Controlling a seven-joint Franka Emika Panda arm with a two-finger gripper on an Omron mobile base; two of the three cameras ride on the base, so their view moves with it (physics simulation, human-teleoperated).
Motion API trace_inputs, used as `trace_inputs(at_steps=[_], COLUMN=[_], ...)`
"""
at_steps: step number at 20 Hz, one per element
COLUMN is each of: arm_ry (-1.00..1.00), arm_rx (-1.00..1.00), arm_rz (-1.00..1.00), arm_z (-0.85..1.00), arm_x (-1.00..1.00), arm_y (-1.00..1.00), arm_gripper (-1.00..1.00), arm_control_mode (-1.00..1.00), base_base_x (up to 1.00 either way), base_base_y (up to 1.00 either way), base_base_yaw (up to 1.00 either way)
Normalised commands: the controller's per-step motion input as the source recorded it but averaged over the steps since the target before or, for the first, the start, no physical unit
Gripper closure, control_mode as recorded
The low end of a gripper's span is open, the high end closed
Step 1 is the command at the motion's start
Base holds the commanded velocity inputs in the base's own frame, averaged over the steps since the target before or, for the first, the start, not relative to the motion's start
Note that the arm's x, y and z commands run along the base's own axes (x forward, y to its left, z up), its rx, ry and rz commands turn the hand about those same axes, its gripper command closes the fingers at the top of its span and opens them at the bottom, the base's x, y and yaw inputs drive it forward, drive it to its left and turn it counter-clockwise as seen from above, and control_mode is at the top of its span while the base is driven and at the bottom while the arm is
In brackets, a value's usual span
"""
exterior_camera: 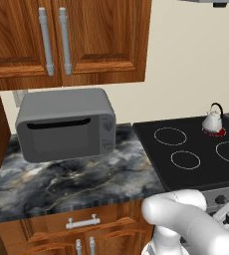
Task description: Lower the heat of the kettle.
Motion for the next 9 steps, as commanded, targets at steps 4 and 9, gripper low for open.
trace_inputs(at_steps=[4,9], arm_ry=[0.05,0.07], arm_rx=[0.15,0.15], arm_rz=[0.04,0.03], arm_z=[0.3,0.27], arm_x=[0.11,0.08], arm_y=[0.22,0.23], arm_gripper=[1.0,1.0], arm_control_mode=[-1.0,-1.0], base_base_x=[0.0,0.0], base_base_y=[0.0,0.0], base_base_yaw=[0.0,0.0])
